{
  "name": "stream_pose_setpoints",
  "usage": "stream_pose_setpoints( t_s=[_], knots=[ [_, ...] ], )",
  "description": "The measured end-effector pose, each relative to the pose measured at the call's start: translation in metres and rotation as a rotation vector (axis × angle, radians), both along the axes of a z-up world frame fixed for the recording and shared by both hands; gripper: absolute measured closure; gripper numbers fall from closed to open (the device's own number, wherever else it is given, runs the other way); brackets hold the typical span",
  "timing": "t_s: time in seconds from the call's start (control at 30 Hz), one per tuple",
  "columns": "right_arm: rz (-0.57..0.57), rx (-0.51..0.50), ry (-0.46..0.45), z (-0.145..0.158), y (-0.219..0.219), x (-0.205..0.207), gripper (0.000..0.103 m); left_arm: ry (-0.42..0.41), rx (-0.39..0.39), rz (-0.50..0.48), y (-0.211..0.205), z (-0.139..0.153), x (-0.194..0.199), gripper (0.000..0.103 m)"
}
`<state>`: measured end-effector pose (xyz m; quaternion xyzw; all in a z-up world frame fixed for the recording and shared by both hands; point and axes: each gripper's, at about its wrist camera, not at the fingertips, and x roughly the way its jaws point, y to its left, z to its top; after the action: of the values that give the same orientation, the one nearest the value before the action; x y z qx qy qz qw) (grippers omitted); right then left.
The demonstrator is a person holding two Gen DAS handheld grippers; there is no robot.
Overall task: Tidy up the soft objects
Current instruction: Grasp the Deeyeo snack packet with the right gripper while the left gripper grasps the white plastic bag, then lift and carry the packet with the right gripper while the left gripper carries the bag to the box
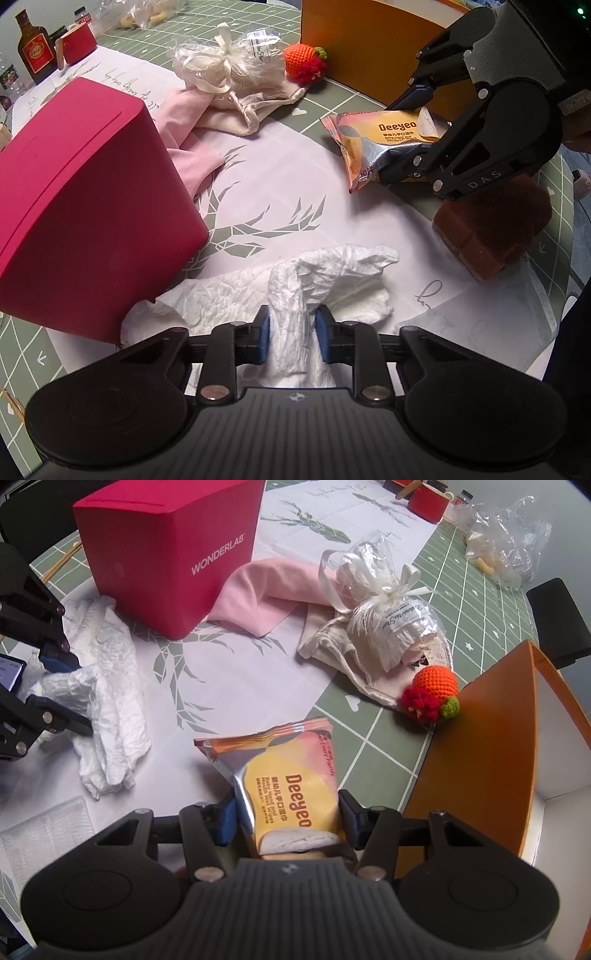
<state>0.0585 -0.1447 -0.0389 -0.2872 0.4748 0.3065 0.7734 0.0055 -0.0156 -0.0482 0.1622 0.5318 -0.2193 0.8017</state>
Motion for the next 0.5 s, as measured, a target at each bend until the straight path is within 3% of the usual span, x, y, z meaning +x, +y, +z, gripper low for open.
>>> stream_pose_setpoints(
  t_s=[0.23, 0.5],
  knots=[
    [-0.003, 0.058, -0.027, 0.017, -0.004, -0.003, 0.05, -0.049, -0.026, 0.04, 0.005, 0.018, 0.002, 0.088],
    [0.005, 0.102, -0.056, 0.031, -0.003, -0.011, 0.05, -0.18, -0.094, 0.088, 0.008, 0.062, -0.002, 0.09]
  ],
)
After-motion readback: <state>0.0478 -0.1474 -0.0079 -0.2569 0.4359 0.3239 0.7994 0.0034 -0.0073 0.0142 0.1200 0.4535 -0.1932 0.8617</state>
